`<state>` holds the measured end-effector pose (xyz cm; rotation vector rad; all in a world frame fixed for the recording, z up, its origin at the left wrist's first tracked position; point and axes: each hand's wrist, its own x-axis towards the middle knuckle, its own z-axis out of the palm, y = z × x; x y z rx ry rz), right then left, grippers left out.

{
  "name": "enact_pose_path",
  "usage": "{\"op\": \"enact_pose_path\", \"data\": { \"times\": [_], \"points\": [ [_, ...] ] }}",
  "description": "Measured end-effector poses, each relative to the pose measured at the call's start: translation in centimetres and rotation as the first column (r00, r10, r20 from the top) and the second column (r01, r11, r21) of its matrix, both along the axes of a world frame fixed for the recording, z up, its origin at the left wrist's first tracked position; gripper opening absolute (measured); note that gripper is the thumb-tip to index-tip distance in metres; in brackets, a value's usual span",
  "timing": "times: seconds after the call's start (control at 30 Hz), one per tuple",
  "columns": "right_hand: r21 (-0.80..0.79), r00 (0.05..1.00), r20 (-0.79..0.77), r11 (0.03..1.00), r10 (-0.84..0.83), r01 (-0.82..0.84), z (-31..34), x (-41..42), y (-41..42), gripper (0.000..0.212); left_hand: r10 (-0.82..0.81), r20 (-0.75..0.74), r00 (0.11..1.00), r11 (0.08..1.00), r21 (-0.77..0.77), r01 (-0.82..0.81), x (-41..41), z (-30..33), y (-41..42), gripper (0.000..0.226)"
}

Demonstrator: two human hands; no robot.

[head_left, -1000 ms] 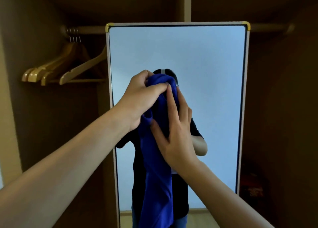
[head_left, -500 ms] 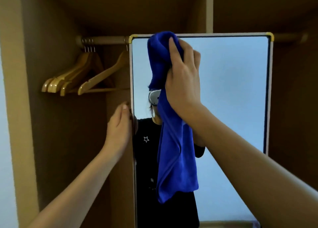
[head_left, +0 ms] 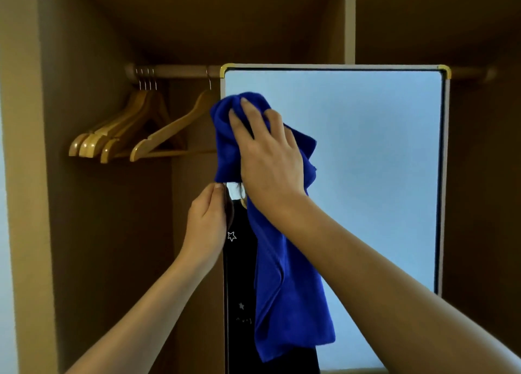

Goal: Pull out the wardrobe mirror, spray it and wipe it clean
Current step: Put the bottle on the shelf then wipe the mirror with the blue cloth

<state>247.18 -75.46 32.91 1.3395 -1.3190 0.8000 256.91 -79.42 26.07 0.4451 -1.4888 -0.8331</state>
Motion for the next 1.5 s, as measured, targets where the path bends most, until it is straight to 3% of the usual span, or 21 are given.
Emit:
{"op": "enact_pose_path", "data": {
  "times": [0.13,0.3,0.47,0.63,0.93,1.13,1.37,1.5],
  "points": [
    [-0.035,0.996,0.085,0.999,0.004,0.000,-1.9,-2.4,1.0,0.074,0.047,-0.033,0.998,0.999,0.025,-0.046,-0.4,-0.2,0.0,0.039],
    [-0.060,0.971,0.237,0.998,-0.012,0.027,1.4,-5.4,3.0,0.061,0.053,-0.018,0.998,0.998,0.016,-0.053,-0.3,-0.4,-0.1,0.044],
    [-0.058,0.987,0.152,0.997,-0.049,0.058,4.0,-4.7,2.5,0.061,0.023,-0.042,0.999,0.998,0.052,-0.020,-0.3,-0.3,-0.3,0.044],
    [-0.030,0.997,0.075,0.999,-0.018,0.020,1.7,-5.0,2.3,0.064,0.092,-0.066,0.994,0.995,0.042,-0.090,-1.1,-0.5,0.0,0.039],
    [-0.083,0.980,0.200,0.997,0.006,0.010,0.7,-12.1,5.4,0.056,0.212,-0.096,0.972,0.977,0.035,-0.210,-2.0,-0.7,-0.6,0.038],
    [-0.108,0.989,0.149,0.994,0.003,0.013,3.9,-13.6,5.6,0.053,0.304,-0.104,0.947,0.953,0.023,-0.304,-2.3,-0.5,-0.3,0.038],
    [-0.135,0.997,0.073,0.991,0.033,-0.023,2.0,-14.0,5.2,0.054,0.351,-0.133,0.927,0.936,0.069,-0.344,-2.8,-0.6,-0.8,0.039],
    [-0.132,0.992,0.114,0.990,0.058,-0.042,0.7,-15.5,6.0,0.053,0.382,-0.107,0.918,0.924,0.073,-0.376,-2.9,-0.3,0.5,0.038]
  ]
}}
